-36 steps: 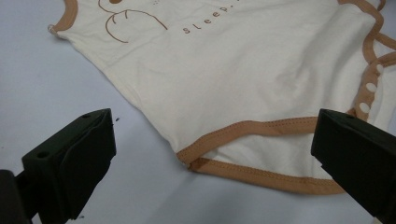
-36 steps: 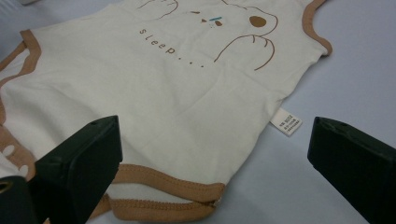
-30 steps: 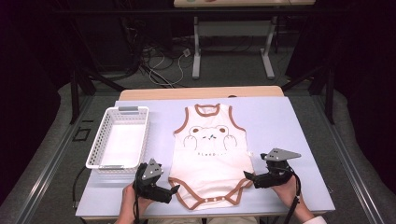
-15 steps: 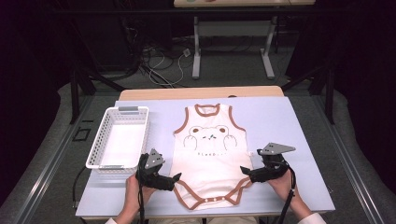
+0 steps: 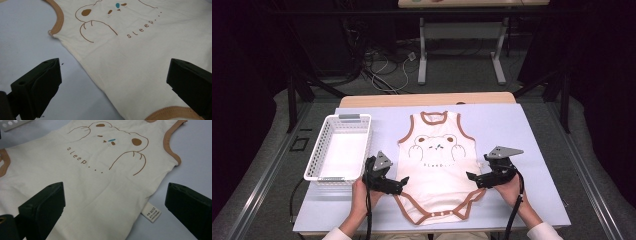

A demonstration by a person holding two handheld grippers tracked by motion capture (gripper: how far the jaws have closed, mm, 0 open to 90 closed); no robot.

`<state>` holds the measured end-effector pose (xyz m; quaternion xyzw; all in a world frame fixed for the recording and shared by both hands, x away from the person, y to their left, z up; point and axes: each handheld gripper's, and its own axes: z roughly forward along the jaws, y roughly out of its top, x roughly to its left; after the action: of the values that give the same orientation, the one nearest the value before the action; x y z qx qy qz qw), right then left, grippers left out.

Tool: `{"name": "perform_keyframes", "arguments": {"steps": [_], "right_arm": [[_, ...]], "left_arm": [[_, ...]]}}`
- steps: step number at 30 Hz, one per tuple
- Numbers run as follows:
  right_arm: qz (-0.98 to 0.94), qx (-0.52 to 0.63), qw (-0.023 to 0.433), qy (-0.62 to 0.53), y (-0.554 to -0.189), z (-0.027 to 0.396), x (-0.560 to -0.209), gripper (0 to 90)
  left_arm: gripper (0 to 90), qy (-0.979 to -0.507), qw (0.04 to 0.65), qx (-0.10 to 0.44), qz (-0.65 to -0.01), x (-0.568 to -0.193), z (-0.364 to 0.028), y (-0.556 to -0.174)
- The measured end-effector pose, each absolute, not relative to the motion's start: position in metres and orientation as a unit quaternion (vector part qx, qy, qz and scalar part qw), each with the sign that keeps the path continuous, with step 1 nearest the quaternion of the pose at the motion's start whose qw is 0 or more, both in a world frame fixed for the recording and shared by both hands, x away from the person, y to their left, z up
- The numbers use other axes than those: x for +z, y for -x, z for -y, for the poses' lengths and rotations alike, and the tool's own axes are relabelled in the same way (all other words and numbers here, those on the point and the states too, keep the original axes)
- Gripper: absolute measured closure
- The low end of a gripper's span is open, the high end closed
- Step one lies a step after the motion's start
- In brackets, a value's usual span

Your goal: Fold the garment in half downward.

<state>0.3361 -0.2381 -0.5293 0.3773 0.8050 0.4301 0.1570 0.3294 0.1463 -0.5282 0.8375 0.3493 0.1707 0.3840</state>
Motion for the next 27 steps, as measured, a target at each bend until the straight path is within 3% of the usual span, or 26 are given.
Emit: {"name": "perform_keyframes", "arguments": {"steps": [15, 27], "right_arm": [[-0.812, 0.416, 0.162, -0.375, -0.358, 0.233, -0.533, 3.8], [-0.805, 0.406, 0.175, -0.395, -0.385, 0.243, -0.537, 14.5]], "left_arm": [[0.0, -0.831, 0.385, 0.156, -0.369, -0.53, -0.142, -0.354], [0.0, -0.823, 0.358, 0.152, -0.414, -0.536, -0.129, -0.382]]}}
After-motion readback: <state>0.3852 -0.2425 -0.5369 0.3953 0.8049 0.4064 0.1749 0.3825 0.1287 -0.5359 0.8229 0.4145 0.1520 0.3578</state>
